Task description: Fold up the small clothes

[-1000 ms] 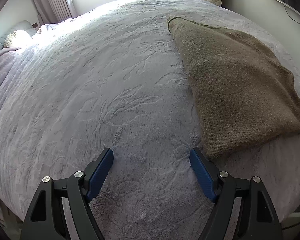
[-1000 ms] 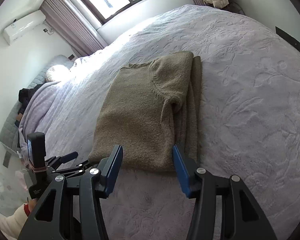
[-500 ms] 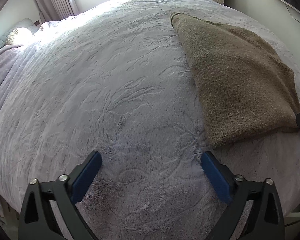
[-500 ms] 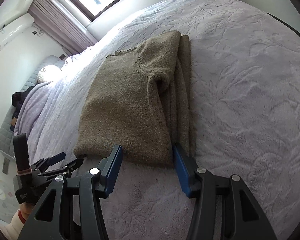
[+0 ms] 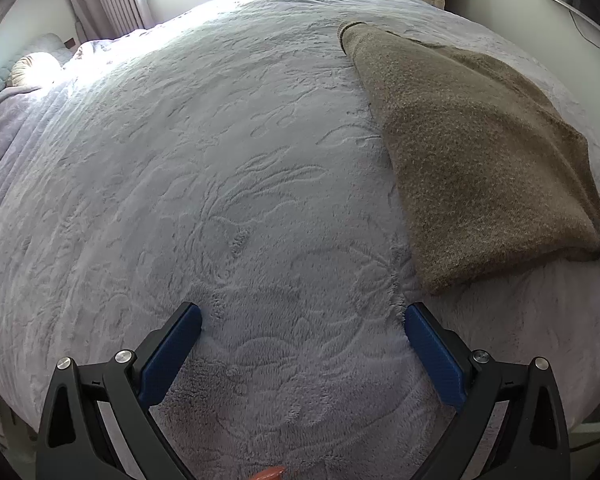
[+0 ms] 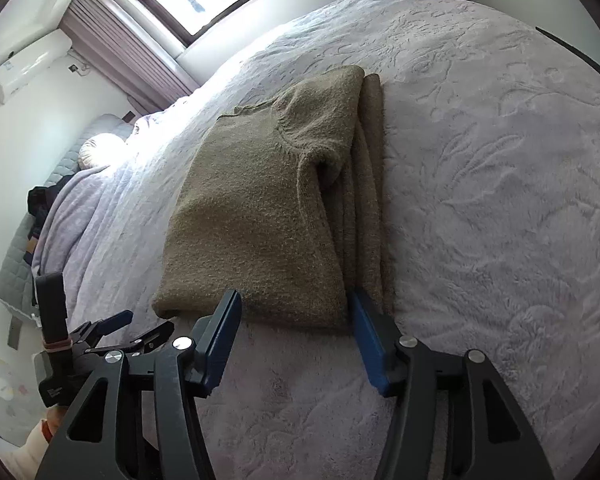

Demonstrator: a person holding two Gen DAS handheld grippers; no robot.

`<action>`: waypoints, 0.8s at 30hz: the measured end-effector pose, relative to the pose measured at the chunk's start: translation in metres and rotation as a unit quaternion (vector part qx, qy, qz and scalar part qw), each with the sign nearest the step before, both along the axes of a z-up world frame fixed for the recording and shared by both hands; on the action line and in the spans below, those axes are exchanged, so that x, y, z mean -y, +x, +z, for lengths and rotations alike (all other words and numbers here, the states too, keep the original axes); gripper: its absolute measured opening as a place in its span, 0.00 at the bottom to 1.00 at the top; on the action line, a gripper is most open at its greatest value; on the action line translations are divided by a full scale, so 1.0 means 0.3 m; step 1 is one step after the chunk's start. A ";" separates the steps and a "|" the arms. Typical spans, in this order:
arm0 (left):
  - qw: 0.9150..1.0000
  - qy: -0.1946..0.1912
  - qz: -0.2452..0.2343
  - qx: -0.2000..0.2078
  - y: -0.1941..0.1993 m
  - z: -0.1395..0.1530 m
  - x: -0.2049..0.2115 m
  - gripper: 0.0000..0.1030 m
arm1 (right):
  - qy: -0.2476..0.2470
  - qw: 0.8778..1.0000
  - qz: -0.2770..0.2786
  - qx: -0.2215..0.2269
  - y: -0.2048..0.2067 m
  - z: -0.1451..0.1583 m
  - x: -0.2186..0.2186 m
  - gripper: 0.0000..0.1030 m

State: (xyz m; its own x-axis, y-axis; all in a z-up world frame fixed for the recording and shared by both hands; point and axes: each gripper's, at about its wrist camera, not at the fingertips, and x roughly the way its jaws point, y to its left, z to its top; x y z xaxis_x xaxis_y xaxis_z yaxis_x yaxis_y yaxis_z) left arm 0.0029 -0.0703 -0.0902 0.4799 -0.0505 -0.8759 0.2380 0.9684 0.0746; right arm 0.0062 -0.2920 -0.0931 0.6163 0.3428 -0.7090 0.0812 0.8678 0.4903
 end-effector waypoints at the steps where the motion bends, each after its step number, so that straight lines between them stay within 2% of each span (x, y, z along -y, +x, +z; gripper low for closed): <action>1: 1.000 0.000 -0.002 -0.001 0.003 -0.003 0.000 0.99 | 0.004 1.000 0.001 0.005 -0.001 0.005 0.001 0.70; 2: 1.000 0.001 -0.004 -0.001 0.005 -0.006 0.000 0.99 | 0.008 1.000 0.003 0.009 -0.004 0.009 0.000 0.76; 4: 1.000 0.001 -0.006 0.000 0.003 -0.009 -0.001 0.99 | 0.008 1.000 0.007 0.016 -0.010 0.018 -0.005 0.79; 11: 1.000 -0.012 -0.004 -0.005 0.012 -0.029 -0.017 0.99 | 0.004 1.000 0.016 0.010 -0.035 0.032 -0.007 0.80; 17: 1.000 -0.016 -0.015 0.009 -0.008 -0.044 -0.028 0.99 | 0.008 1.000 0.002 0.004 -0.060 0.037 0.036 0.80; 24: 0.999 -0.033 -0.019 -0.007 -0.003 -0.004 -0.046 0.99 | 0.029 0.999 -0.017 -0.006 -0.075 0.015 0.099 0.80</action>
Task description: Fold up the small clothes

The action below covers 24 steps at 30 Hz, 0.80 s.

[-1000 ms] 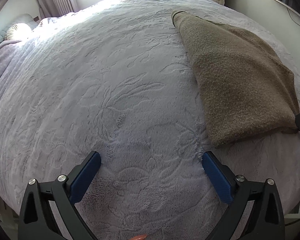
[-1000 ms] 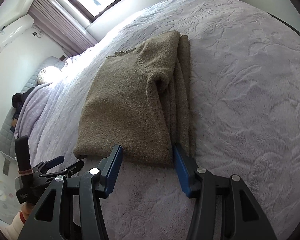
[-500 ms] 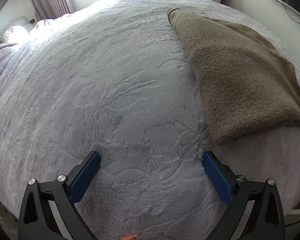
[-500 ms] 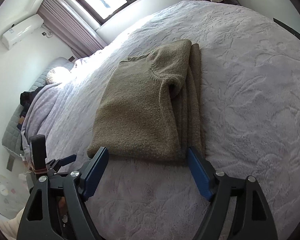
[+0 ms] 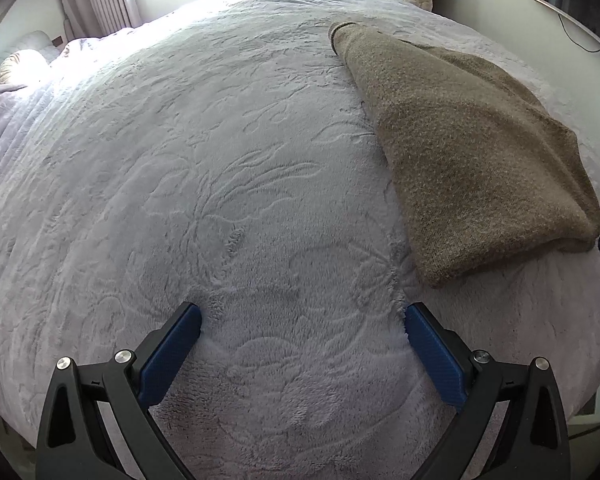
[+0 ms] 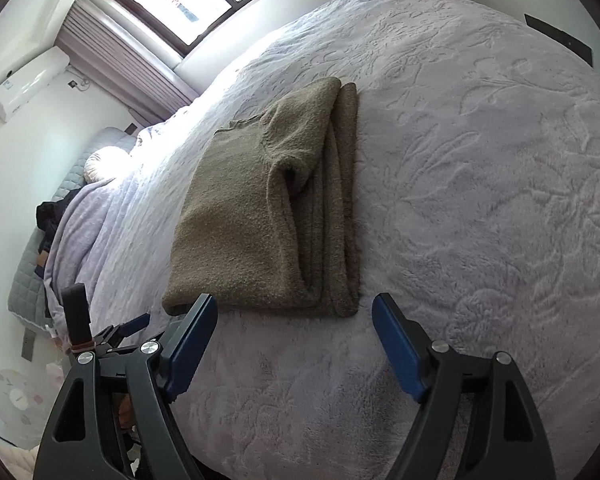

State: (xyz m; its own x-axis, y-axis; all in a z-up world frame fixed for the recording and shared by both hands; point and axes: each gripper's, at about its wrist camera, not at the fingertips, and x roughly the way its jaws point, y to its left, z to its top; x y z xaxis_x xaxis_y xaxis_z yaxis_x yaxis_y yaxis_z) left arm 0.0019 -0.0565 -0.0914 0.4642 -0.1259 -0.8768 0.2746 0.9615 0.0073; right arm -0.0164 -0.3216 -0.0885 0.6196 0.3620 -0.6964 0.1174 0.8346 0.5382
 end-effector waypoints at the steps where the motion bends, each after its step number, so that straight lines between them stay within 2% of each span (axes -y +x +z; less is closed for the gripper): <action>1: 1.000 -0.005 0.001 -0.003 0.003 0.009 -0.001 0.99 | 0.002 1.000 0.000 0.000 -0.001 -0.002 0.004 0.80; 5: 0.999 -0.032 -0.001 -0.007 0.022 0.056 -0.008 0.99 | -0.002 1.000 0.002 0.001 0.011 -0.004 0.020 0.80; 14: 0.999 -0.031 -0.041 -0.014 0.048 0.075 0.011 0.99 | 0.005 1.000 -0.006 0.002 0.044 0.000 0.052 0.80; 18: 0.998 -0.039 -0.041 -0.015 0.048 0.081 -0.017 0.99 | 0.010 1.000 -0.005 0.000 0.055 -0.007 0.065 0.80; 21: 0.998 -0.059 -0.029 -0.013 0.079 0.093 -0.049 0.99 | 0.010 1.000 -0.003 0.001 0.062 -0.009 0.071 0.80; 24: 0.995 -0.102 -0.009 -0.015 0.133 0.120 -0.074 0.99 | 0.007 1.000 0.002 0.003 0.072 0.001 0.069 0.80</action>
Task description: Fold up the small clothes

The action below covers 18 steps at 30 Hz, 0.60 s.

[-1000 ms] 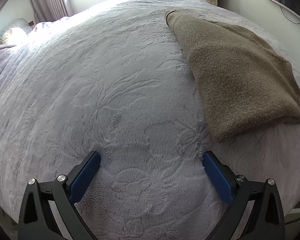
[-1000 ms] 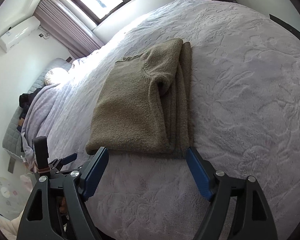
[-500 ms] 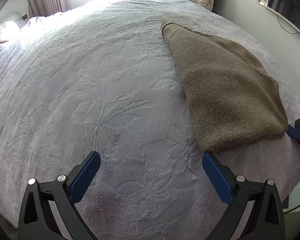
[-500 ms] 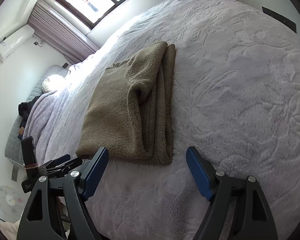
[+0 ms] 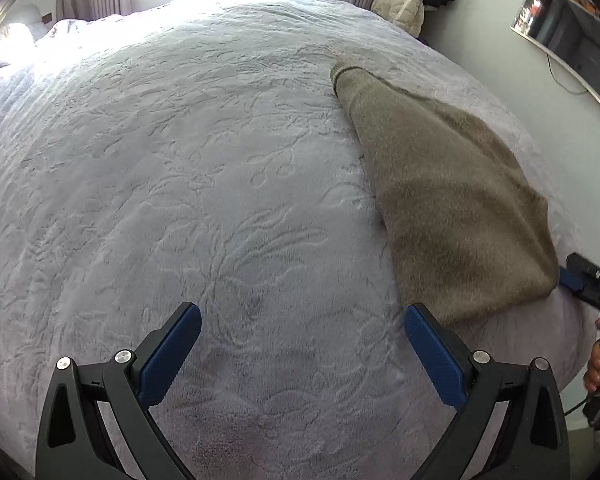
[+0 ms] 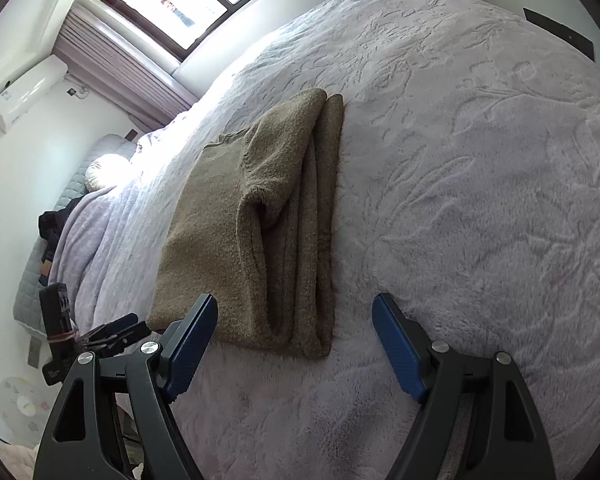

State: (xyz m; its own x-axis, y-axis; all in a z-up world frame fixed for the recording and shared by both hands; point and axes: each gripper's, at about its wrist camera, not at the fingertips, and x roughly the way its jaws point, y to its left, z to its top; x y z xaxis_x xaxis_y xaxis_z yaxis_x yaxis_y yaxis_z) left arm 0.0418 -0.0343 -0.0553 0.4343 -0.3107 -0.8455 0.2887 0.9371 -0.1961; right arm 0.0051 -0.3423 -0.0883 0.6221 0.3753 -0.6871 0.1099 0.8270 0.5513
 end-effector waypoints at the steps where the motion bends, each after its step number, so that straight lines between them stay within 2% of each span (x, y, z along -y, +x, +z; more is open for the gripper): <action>1: 1.000 -0.014 0.003 -0.003 0.017 0.006 -0.002 0.99 | -0.002 1.000 0.001 0.001 0.008 0.004 0.003 0.80; 5: 0.999 -0.051 -0.007 -0.010 0.085 0.019 0.037 0.99 | 0.001 1.000 -0.001 0.005 0.061 0.024 0.037 0.80; 12: 0.994 -0.087 -0.054 -0.043 0.179 -0.024 0.175 0.99 | 0.078 0.997 -0.002 0.000 0.234 -0.015 0.127 0.80; 18: 0.990 -0.102 -0.089 -0.051 0.227 -0.029 0.255 0.99 | 0.083 0.996 0.026 -0.005 0.369 -0.043 0.132 0.80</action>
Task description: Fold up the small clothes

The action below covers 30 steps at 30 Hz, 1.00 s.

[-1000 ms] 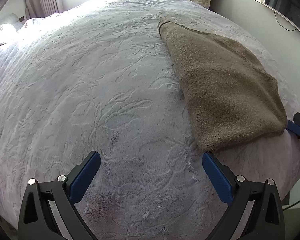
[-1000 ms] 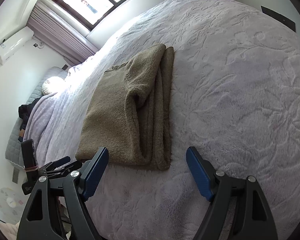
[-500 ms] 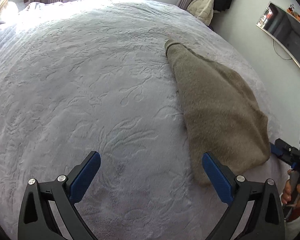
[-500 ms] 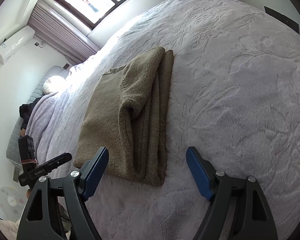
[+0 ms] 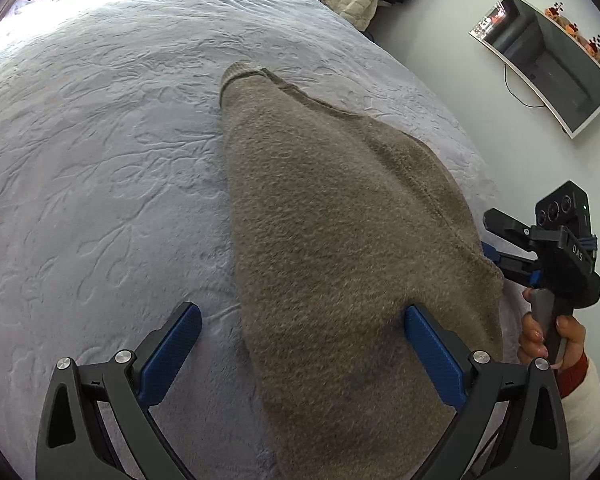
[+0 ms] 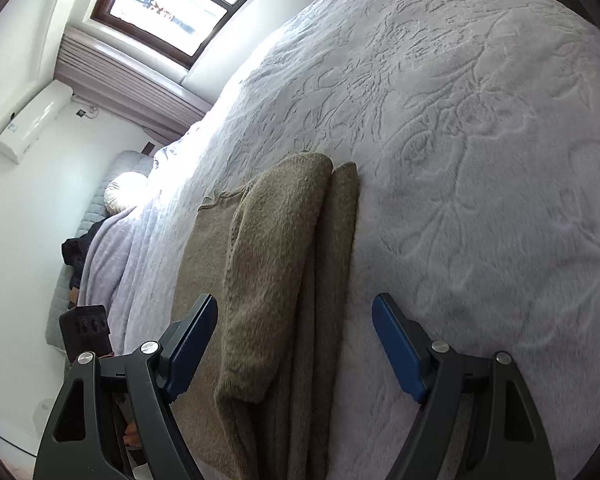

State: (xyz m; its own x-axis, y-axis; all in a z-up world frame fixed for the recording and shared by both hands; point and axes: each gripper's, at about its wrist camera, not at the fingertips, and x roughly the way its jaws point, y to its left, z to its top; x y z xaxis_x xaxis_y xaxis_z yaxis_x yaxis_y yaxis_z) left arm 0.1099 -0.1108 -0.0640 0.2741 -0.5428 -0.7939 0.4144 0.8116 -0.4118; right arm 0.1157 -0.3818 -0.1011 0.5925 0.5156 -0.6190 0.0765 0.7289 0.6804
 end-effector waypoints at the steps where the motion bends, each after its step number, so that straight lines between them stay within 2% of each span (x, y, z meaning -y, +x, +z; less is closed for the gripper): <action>1: 1.000 -0.001 -0.006 0.001 0.003 0.001 0.008 0.99 | 0.004 1.000 0.007 -0.002 0.017 -0.006 -0.005 0.80; 11: 0.999 -0.022 -0.030 -0.010 0.064 -0.036 0.092 0.99 | 0.002 0.998 0.064 -0.015 0.181 -0.054 -0.054 0.80; 15: 0.999 -0.011 -0.036 -0.001 0.058 -0.041 0.114 0.99 | 0.007 0.998 0.062 -0.017 0.209 -0.083 -0.065 0.80; 18: 0.999 -0.017 -0.035 -0.008 0.066 -0.046 0.112 0.99 | 0.007 0.998 0.056 -0.023 0.223 -0.101 -0.066 0.78; 19: 0.999 -0.020 -0.033 -0.008 0.067 -0.045 0.111 0.94 | -0.001 0.998 0.056 -0.028 0.224 -0.104 -0.067 0.73; 21: 0.999 -0.026 -0.032 -0.001 0.055 -0.031 0.105 0.81 | 0.018 0.998 0.053 -0.036 0.220 -0.107 -0.066 0.47; 23: 0.999 -0.026 -0.034 0.009 0.036 -0.008 0.094 0.71 | 0.047 0.997 0.042 -0.032 0.196 -0.100 -0.056 0.35; 25: 0.999 -0.032 -0.035 0.014 0.024 0.017 0.078 0.61 | 0.050 0.998 0.033 -0.024 0.177 -0.083 -0.061 0.34; 27: 0.998 -0.043 -0.035 0.014 0.016 0.040 0.056 0.57 | 0.064 0.997 0.025 -0.016 0.160 -0.062 -0.070 0.33; 30: 0.997 -0.062 -0.037 0.012 -0.012 0.085 0.022 0.55 | 0.083 0.996 0.028 -0.003 0.138 -0.013 -0.097 0.33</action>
